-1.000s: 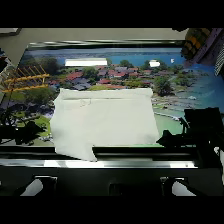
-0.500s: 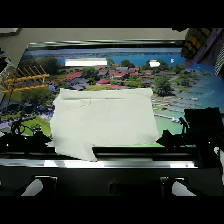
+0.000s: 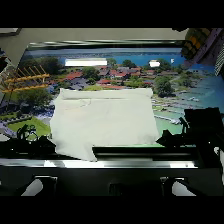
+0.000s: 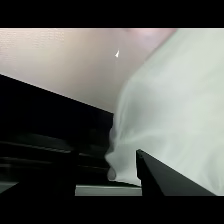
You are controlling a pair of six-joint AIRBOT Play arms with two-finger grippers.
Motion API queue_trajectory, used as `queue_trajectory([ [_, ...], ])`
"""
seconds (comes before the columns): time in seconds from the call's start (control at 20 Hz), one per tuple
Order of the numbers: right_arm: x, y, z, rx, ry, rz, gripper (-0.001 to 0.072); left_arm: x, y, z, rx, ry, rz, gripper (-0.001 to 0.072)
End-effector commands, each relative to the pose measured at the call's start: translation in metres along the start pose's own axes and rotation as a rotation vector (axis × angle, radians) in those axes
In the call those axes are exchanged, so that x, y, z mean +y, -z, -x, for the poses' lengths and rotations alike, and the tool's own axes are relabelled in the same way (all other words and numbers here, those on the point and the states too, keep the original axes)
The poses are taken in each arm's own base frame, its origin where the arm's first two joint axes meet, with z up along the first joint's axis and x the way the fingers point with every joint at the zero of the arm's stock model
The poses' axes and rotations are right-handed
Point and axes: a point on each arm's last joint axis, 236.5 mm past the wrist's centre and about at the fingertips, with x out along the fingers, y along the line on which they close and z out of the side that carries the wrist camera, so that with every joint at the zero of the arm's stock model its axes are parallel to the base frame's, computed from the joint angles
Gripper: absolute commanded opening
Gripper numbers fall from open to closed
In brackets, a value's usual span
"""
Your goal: Fold the clothes and pants, and hang the long-sleeved shirts on hangers.
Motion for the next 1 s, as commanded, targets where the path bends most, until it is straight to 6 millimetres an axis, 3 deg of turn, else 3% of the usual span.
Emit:
queue_trajectory([
  [0.0,0.001,0.000,0.000,0.001,-0.003,-0.002,0.0033,0.001,0.006,-0.008,0.009,0.016,0.025,0.0409],
  [0.55,0.013,-0.007,0.016,-0.076,-0.003,0.049,0.0033,0.001,-0.017,-0.012,-0.093,0.031,0.056,0.0380],
  [0.95,0.020,-0.009,0.026,-0.120,0.000,0.072,0.0033,0.001,-0.014,-0.013,-0.082,0.033,0.056,0.0379],
])
